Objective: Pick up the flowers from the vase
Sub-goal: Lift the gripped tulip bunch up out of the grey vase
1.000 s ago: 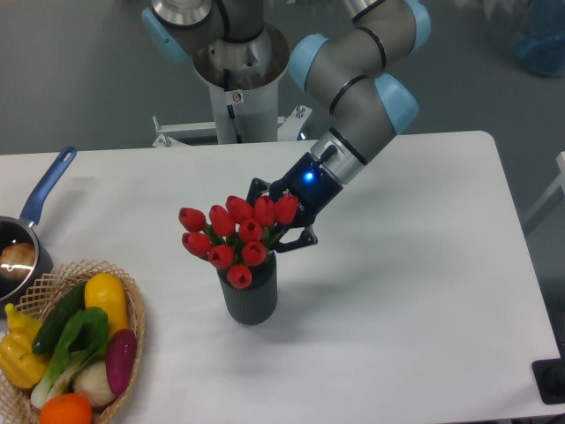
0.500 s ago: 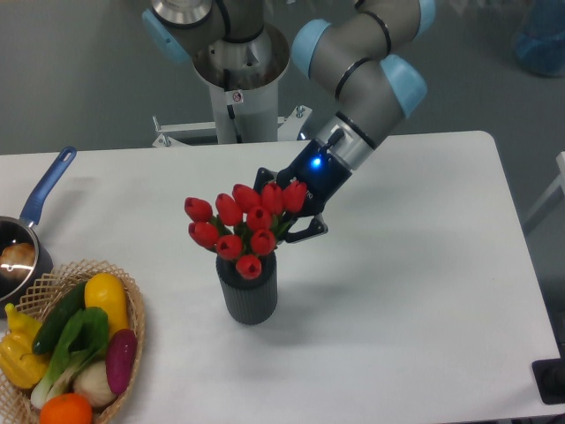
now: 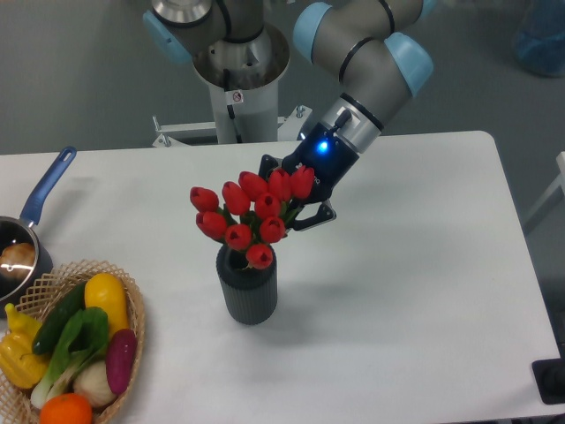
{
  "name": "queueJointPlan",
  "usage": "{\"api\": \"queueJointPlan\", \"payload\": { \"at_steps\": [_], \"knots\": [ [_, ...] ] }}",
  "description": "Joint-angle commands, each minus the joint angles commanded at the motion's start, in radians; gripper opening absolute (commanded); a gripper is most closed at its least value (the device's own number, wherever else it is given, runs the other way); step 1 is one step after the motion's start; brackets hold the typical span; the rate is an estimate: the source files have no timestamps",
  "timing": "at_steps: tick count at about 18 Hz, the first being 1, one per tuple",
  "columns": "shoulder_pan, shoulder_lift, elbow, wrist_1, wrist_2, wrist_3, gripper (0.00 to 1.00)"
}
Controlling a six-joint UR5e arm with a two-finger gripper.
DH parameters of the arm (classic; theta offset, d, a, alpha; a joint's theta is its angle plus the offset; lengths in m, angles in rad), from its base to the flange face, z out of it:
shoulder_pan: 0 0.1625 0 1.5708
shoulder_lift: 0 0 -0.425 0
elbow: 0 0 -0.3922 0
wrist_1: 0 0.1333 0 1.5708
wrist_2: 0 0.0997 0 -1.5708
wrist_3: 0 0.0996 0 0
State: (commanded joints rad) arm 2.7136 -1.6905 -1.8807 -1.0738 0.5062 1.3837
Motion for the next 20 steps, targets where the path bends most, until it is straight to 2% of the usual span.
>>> {"api": "queueJointPlan", "payload": {
  "at_steps": [9, 20],
  "knots": [
    [0.0, 0.046, 0.006, -0.002, -0.002, -0.101, 0.32],
    [0.011, 0.061, 0.052, 0.0, -0.078, -0.21, 0.32]
  ]
}}
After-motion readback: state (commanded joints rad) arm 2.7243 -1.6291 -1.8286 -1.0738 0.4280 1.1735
